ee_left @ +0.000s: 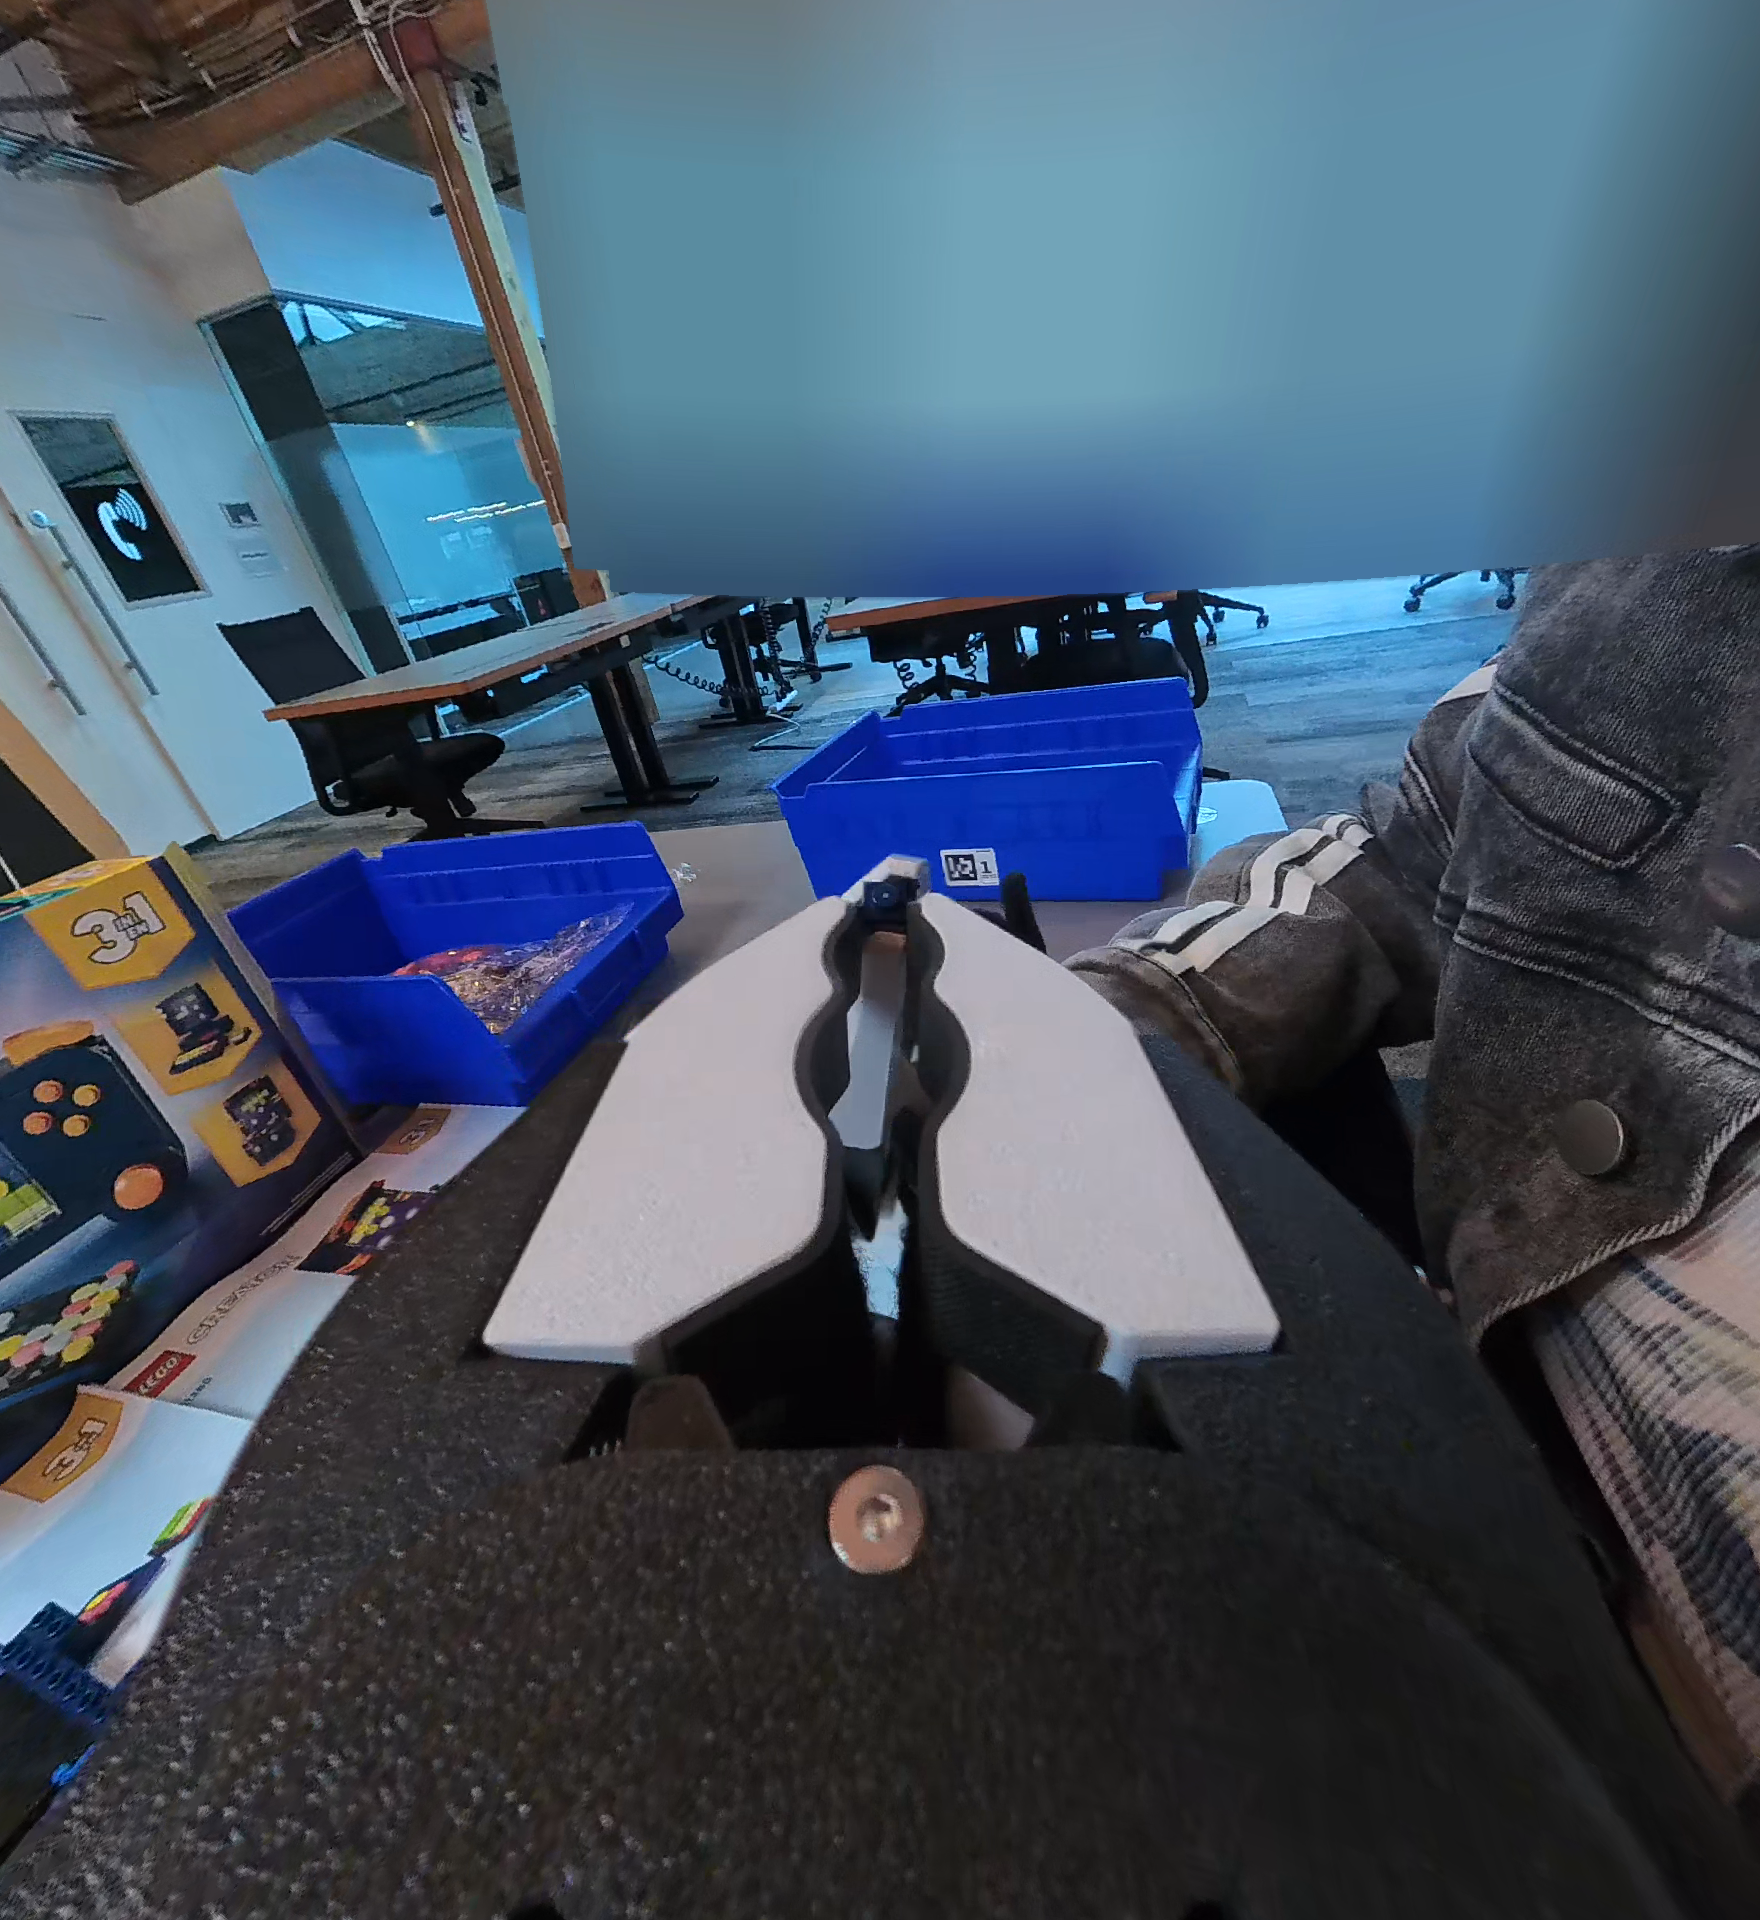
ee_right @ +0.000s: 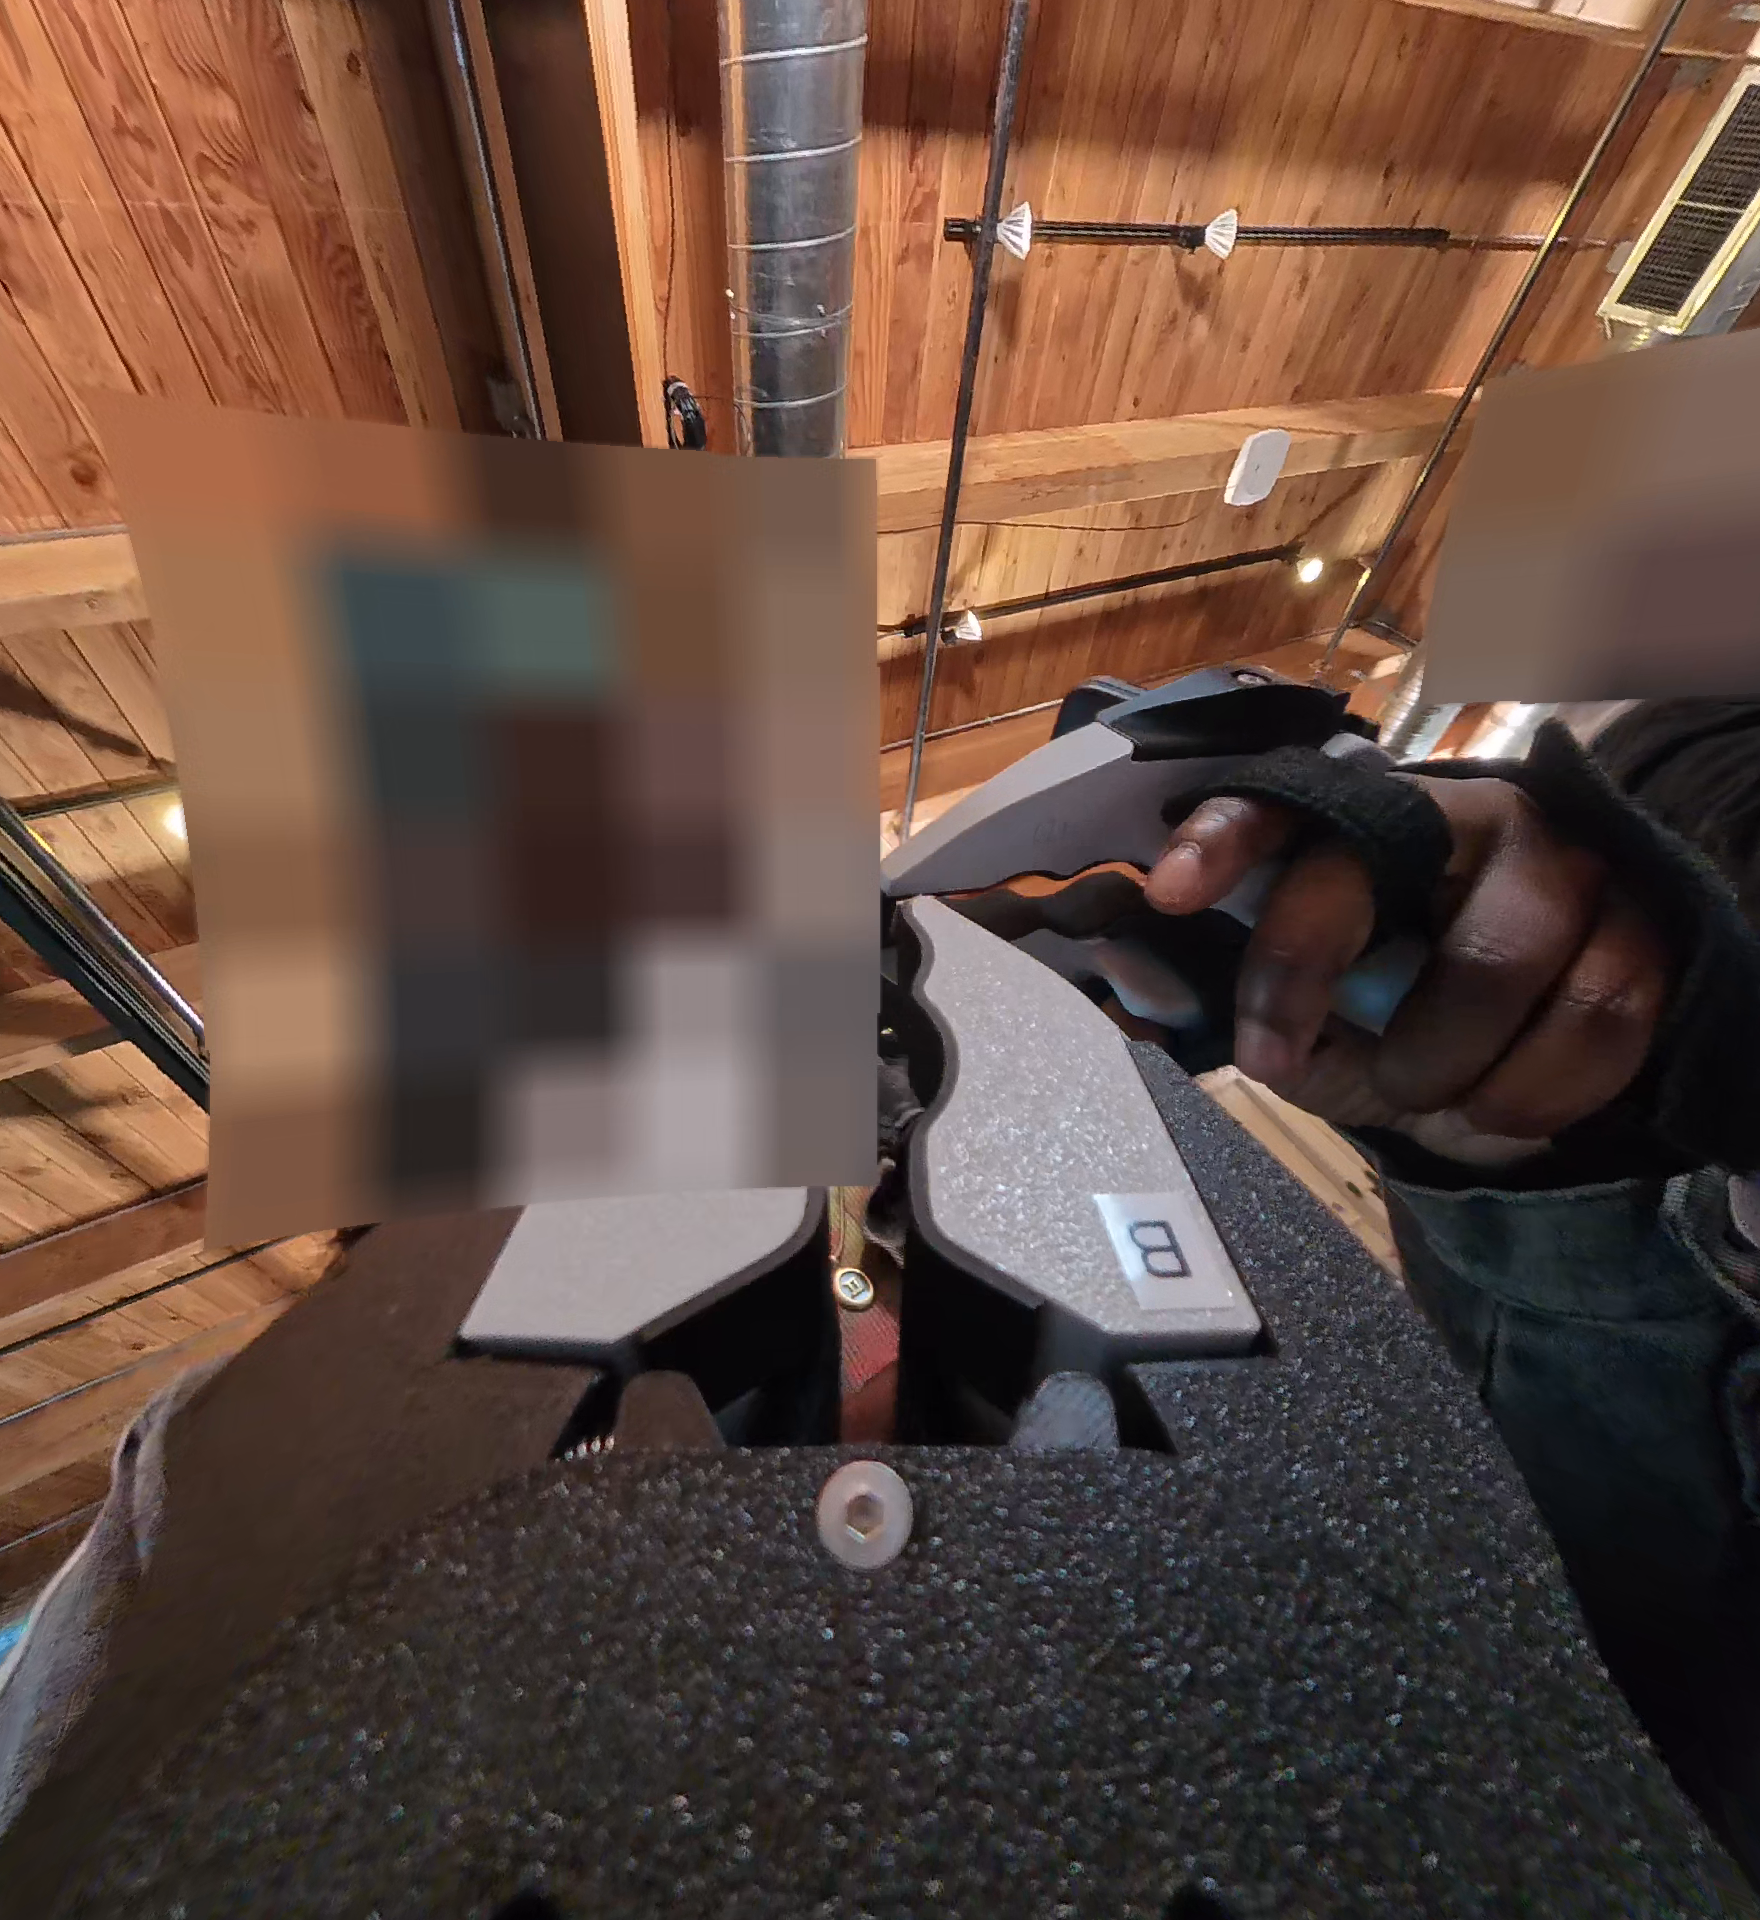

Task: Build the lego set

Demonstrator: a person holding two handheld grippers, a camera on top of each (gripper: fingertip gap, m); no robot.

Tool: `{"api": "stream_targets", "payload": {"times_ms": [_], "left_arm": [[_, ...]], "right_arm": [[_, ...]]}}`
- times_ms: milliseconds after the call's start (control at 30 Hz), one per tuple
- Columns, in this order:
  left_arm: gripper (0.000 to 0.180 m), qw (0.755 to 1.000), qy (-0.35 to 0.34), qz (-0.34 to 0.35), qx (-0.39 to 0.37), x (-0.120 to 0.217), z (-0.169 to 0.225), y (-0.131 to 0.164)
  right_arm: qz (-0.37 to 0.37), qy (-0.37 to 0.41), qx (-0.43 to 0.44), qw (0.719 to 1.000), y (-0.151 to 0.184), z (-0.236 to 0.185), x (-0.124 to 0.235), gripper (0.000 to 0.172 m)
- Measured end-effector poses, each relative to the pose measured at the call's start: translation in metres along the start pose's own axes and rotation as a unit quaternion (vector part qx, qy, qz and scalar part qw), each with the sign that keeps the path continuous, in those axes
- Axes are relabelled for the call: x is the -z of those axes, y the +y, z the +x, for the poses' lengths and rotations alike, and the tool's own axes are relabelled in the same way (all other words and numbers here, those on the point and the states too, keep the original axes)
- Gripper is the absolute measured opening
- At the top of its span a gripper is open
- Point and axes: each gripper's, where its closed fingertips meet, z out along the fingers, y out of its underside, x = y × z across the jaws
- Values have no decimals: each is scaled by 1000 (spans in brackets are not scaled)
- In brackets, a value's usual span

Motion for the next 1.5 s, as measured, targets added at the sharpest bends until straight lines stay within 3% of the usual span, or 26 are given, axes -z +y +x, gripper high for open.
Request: {"api": "stream_targets", "payload": {"times_ms": [100,200,267,367,433,533,633,767,967,1233,1500], "left_arm": [[7,1000,2,-10,-8,1,1,3],[7,999,-27,-28,-37,4,-3,7],[8,991,-72,-73,-90,7,-13,19],[7,954,-147,-161,-206,13,-29,39],[7,931,-165,-193,-264,12,-31,47],[7,916,-165,-217,-294,7,-29,56],[7,917,-161,-218,-291,6,-28,59],[7,917,-164,-216,-291,7,-29,58],[7,919,-160,-215,-290,7,-28,60],[12,944,-145,-153,-253,7,-23,51],[9,960,-119,-108,-231,6,-14,44]], "right_arm": [[-31,35,45,998,2,1,3,9],[-72,124,163,976,-5,3,11,17],[-112,224,274,929,-14,9,22,17],[-189,381,393,816,-24,25,44,12],[-200,403,412,792,-25,27,44,11],[-190,400,376,814,-22,31,45,13],[-176,391,352,832,-23,32,49,11],[-190,407,345,824,-21,40,54,12],[-181,394,335,837,-21,39,54,4],[-111,286,180,935,-15,27,44,3],[-106,260,144,949,-10,28,41,3]]}}
